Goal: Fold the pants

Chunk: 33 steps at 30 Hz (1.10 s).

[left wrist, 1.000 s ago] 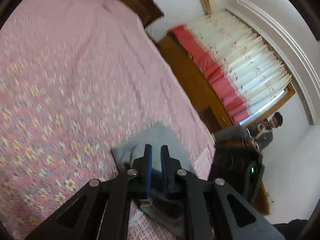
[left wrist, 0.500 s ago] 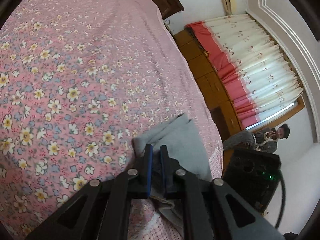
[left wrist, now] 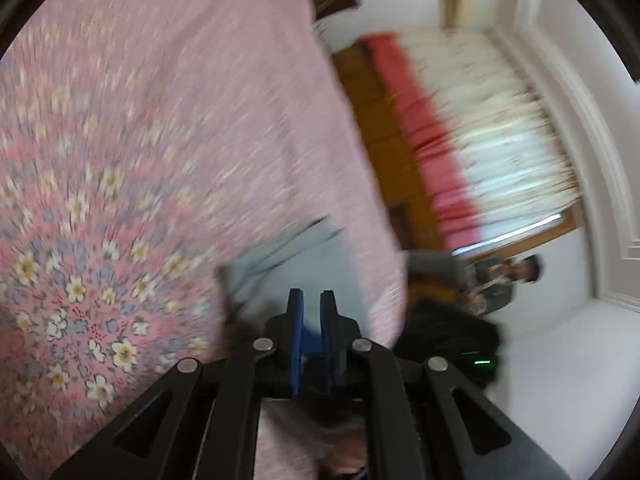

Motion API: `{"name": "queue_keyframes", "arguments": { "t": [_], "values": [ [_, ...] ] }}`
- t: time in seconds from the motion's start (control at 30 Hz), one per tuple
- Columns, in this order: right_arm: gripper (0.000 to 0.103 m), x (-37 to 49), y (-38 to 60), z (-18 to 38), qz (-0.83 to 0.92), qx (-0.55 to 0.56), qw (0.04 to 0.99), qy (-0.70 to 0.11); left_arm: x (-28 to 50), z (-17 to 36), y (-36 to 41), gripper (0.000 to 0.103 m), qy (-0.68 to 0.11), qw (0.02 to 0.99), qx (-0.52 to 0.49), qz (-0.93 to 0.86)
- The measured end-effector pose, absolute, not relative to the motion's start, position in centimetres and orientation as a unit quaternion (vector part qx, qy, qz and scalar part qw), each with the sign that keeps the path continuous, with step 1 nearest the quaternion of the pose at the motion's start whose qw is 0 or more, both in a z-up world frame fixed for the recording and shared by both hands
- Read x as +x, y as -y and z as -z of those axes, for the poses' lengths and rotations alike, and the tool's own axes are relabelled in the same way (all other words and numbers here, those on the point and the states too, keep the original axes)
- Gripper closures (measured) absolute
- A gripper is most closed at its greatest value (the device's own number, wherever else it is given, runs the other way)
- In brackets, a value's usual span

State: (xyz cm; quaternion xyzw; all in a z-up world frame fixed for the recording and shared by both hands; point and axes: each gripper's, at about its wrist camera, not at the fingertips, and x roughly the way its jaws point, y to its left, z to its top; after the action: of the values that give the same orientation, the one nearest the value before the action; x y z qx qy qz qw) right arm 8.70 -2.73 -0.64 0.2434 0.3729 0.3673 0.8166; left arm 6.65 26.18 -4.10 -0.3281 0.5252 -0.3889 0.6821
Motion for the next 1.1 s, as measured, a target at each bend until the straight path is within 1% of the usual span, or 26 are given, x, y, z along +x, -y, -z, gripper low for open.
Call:
{"name": "queue_keyframes", "arguments": {
  "t": [0.07, 0.1, 0.2, 0.3, 0.37, 0.4, 0.47, 0.5, 0.57, 0.67, 0.77, 0.8, 0.87, 0.97, 1.0, 1.03, 1.07, 1.1],
  "values": [
    [0.075, 8.6, 2.6, 0.8, -0.369, 0.236, 0.816, -0.376, 6.9, 5.2, -26.2, 0.097, -0.532, 0.670, -0.345, 0.387],
    [0.075, 8.4, 2.6, 0.7, -0.370, 0.231, 0.819, -0.373, 7.0, 5.6, -26.5, 0.100, -0.535, 0.666, -0.353, 0.381],
    [0.074, 8.0, 3.1, 0.2, -0.363, 0.236, 0.820, -0.375, 6.5, 5.5, -26.8, 0.101, -0.529, 0.691, -0.330, 0.366],
    [0.067, 6.6, 4.9, -1.1, -0.353, 0.241, 0.829, -0.361, 5.6, 5.1, -26.3, 0.101, -0.518, 0.724, -0.293, 0.348],
    [0.065, 6.2, 6.9, -2.2, -0.368, 0.269, 0.823, -0.339, 5.1, 4.8, -25.8, 0.100, -0.515, 0.747, -0.262, 0.330],
    [0.061, 6.2, 8.2, -3.0, -0.367, 0.279, 0.825, -0.326, 4.9, 4.6, -25.7, 0.100, -0.511, 0.762, -0.241, 0.318],
    [0.056, 6.7, 10.0, -4.2, -0.341, 0.264, 0.845, -0.317, 4.6, 4.0, -25.2, 0.100, -0.505, 0.785, -0.210, 0.289],
    [0.054, 7.4, 10.8, -4.6, -0.315, 0.242, 0.859, -0.322, 4.2, 3.7, -24.6, 0.100, -0.500, 0.800, -0.190, 0.273],
    [0.053, 8.7, 12.4, -4.3, -0.262, 0.208, 0.878, -0.342, 3.5, 3.4, -23.7, 0.100, -0.496, 0.810, -0.170, 0.262],
    [0.053, 10.9, 13.7, -2.2, -0.218, 0.188, 0.874, -0.392, 2.7, 3.1, -22.6, 0.100, -0.487, 0.823, -0.143, 0.255],
    [0.053, 11.1, 13.9, -0.3, -0.197, 0.184, 0.860, -0.434, 2.9, 3.1, -21.6, 0.100, -0.487, 0.821, -0.149, 0.258],
    [0.053, 10.7, 13.9, -0.3, -0.191, 0.175, 0.864, -0.431, 2.9, 3.1, -21.4, 0.100, -0.488, 0.819, -0.154, 0.260],
    [0.054, 8.4, 13.9, -1.5, -0.168, 0.135, 0.893, -0.394, 2.9, 3.1, -21.5, 0.101, -0.487, 0.819, -0.155, 0.259],
    [0.054, 2.8, 12.2, -4.6, -0.238, 0.067, 0.917, -0.314, 2.2, 3.2, -22.9, 0.101, -0.488, 0.814, -0.166, 0.267],
    [0.054, 0.8, 10.9, -5.4, -0.257, 0.026, 0.920, -0.296, 2.0, 2.5, -23.3, 0.101, -0.491, 0.809, -0.175, 0.271],
    [0.054, -1.6, 9.0, -6.0, -0.271, -0.042, 0.923, -0.271, 2.1, 2.6, -23.6, 0.101, -0.494, 0.804, -0.184, 0.274],
    [0.054, -2.8, 8.0, -6.0, -0.268, -0.084, 0.924, -0.259, 2.2, 2.9, -24.1, 0.101, -0.497, 0.798, -0.198, 0.278],
    [0.057, -4.6, 6.1, -5.6, -0.268, -0.150, 0.919, -0.247, 2.4, 3.3, -24.8, 0.101, -0.500, 0.789, -0.217, 0.282]
  ]
}}
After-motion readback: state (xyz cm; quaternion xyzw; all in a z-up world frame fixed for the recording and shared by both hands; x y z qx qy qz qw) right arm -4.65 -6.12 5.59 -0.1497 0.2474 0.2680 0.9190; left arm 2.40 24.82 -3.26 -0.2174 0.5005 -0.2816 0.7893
